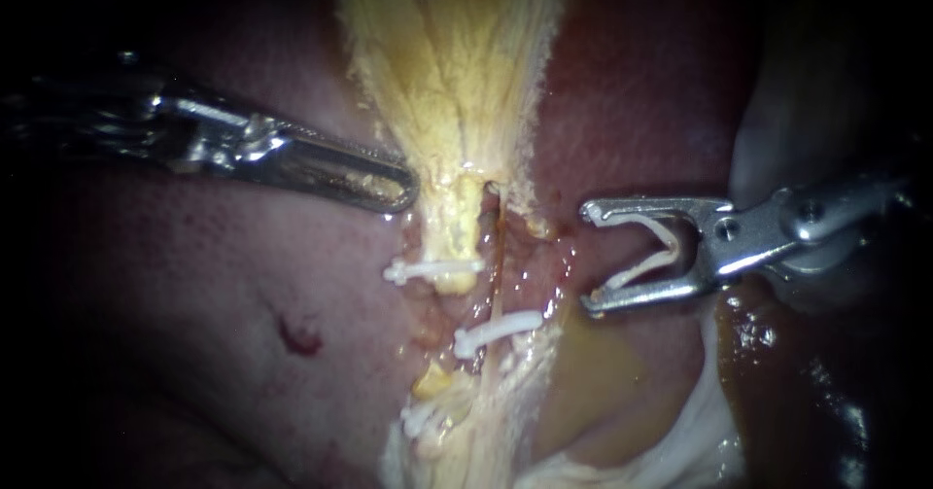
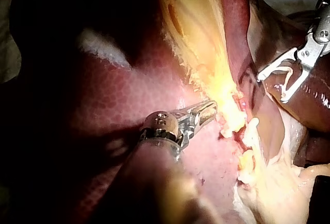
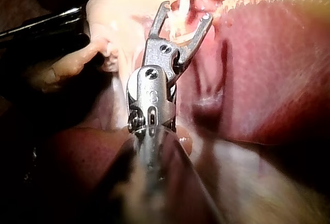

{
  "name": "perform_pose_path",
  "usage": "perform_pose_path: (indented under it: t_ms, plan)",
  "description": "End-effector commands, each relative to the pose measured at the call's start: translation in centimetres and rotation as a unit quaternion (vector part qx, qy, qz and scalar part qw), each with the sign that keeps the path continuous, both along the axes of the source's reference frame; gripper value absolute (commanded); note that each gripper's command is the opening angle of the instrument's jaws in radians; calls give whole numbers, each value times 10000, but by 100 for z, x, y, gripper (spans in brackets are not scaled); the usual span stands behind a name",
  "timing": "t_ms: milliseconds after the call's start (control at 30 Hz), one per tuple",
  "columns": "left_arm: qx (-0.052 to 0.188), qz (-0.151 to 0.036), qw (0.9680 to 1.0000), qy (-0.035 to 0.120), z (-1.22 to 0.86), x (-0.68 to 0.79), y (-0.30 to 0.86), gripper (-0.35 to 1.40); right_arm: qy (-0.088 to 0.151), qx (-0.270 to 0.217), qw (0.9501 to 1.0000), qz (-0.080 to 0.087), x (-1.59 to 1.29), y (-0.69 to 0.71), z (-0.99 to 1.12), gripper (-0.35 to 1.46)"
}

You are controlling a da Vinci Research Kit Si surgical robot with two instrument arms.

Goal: Clipping second clip right tube

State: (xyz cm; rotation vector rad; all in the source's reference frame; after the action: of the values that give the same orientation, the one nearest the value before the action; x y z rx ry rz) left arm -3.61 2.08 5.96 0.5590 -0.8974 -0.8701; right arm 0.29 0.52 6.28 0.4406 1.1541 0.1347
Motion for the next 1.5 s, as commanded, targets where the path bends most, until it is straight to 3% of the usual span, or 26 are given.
perform_pose_path:
  t_ms: [33, 333, 533, 767, 933, 1233, 1500]
  plan:
    - [-7, -19, 10000, 4, -3, 3, 2, -35, 1, -1, 10000, -5, 0, 0, 0, 50]
    - [-20, -169, 9998, 37, -50, 41, 16, -35, 1, -1, 10000, -3, 0, 0, 1, 50]
    - [-1, -300, 9995, 4, -70, 55, 25, -35, 14, 11, 10000, -22, 2, 1, 2, 50]
    - [-13, -314, 9995, 16, -69, 55, 24, -35, 79, 40, 9999, -118, 13, -5, 6, 50]
    - [-15, -314, 9995, 16, -68, 55, 23, -35, 83, 386, 9991, -131, 33, -16, 17, 50]
    - [-18, -316, 9995, 18, -67, 55, 23, -35, 3, 974, 9952, -83, 72, -33, 46, 50]
    - [-21, -316, 9995, 19, -66, 55, 22, -35, 73, 1373, 9905, -37, 79, -32, 80, 49]
